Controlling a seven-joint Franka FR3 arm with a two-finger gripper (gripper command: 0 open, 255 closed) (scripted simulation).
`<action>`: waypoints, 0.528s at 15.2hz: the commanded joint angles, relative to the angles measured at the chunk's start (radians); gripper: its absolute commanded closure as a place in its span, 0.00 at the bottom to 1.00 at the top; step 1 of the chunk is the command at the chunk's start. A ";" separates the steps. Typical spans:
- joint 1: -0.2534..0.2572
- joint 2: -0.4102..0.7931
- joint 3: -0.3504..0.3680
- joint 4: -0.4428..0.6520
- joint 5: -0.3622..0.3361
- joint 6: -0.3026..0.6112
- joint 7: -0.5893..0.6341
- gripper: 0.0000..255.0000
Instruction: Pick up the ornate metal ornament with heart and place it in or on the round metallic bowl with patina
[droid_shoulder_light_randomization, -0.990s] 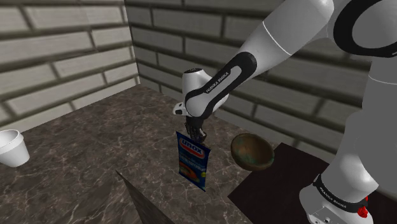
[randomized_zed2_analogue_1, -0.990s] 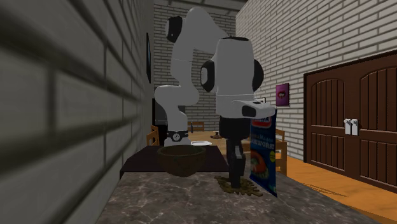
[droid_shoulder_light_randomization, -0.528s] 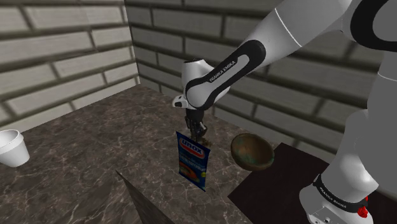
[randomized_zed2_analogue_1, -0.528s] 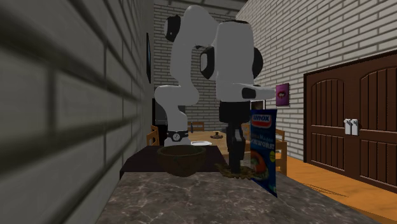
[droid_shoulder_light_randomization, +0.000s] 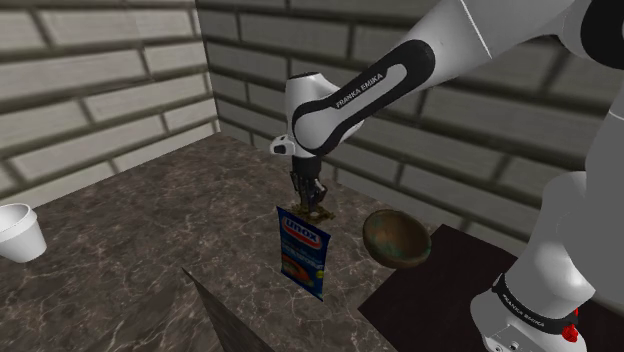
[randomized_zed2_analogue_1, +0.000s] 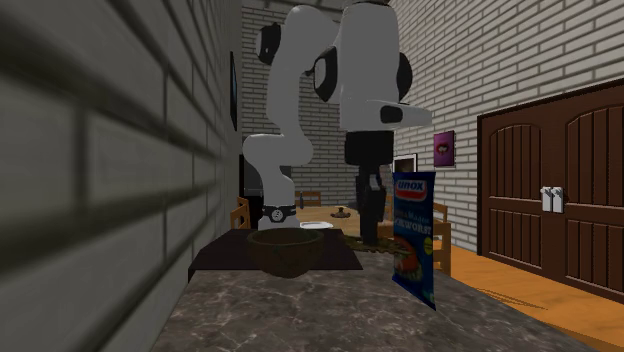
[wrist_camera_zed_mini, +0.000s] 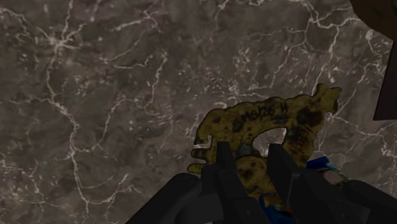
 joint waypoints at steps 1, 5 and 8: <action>0.000 -0.016 -0.001 0.009 -0.004 -0.026 0.003 1.00; 0.001 -0.047 -0.003 0.027 -0.011 -0.074 0.010 1.00; 0.001 -0.065 -0.003 0.040 -0.015 -0.104 0.014 1.00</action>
